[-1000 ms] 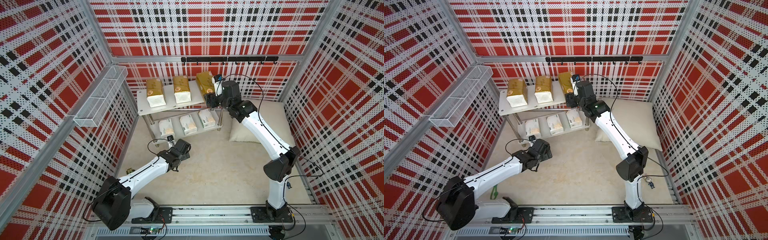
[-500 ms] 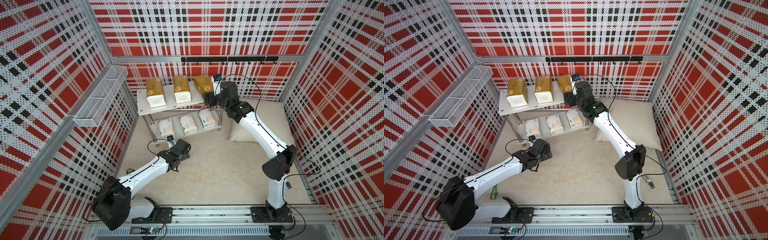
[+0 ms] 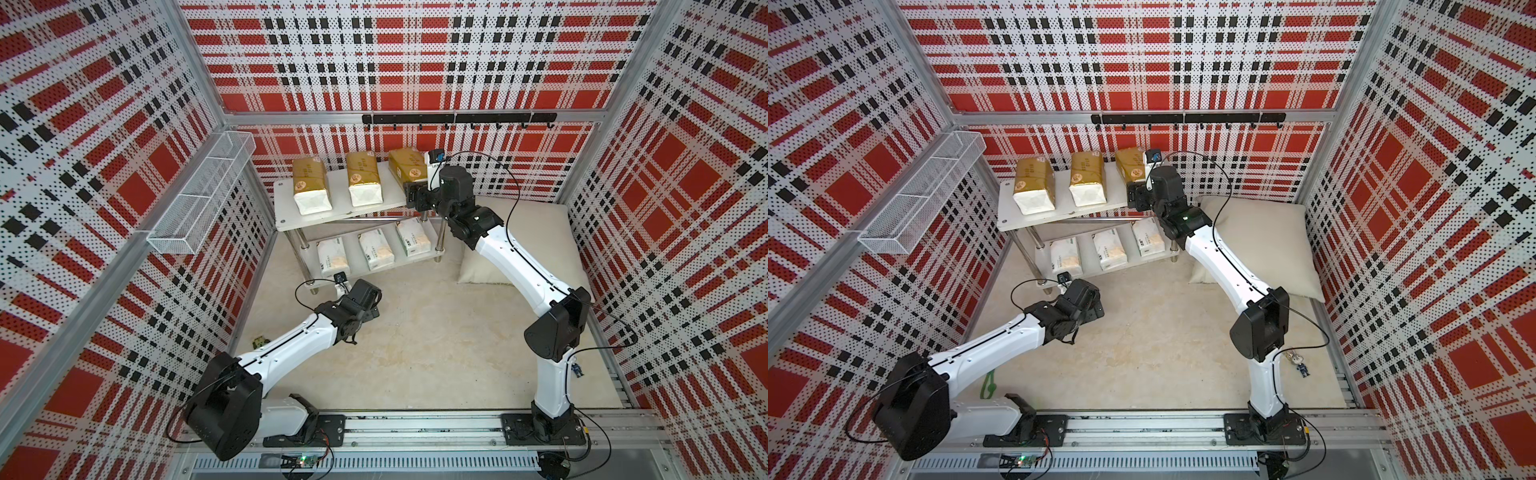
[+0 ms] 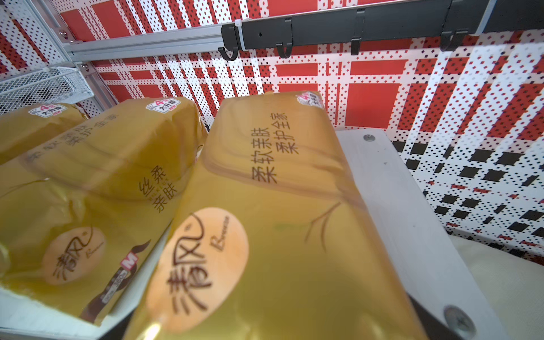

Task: Place the tissue boxes on the shelf by color
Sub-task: Place a box of tissues on the shelf.

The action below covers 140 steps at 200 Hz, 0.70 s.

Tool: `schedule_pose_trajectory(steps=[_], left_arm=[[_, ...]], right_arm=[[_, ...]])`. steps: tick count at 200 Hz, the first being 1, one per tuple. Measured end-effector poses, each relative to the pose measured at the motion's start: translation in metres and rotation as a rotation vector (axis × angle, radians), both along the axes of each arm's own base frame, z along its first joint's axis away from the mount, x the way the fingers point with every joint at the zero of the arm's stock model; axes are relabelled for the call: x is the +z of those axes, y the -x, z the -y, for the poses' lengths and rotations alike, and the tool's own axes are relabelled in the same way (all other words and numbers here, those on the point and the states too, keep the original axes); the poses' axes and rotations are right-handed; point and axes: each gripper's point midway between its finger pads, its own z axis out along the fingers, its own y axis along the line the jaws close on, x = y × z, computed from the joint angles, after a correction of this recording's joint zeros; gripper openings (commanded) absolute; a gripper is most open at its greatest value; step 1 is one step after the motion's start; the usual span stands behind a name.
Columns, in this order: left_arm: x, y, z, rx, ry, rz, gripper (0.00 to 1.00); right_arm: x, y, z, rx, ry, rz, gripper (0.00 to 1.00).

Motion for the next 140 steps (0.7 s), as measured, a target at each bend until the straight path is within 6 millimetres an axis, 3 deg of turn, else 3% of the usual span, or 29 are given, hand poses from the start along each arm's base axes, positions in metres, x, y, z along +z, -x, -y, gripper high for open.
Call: schedule_pose_trajectory(steps=[140], left_arm=[[-0.0060, 0.0050, -0.0032, 0.004, -0.005, -0.012, 0.95]], right_arm=[[-0.0067, -0.0071, -0.0037, -0.029, -0.029, 0.015, 0.94]])
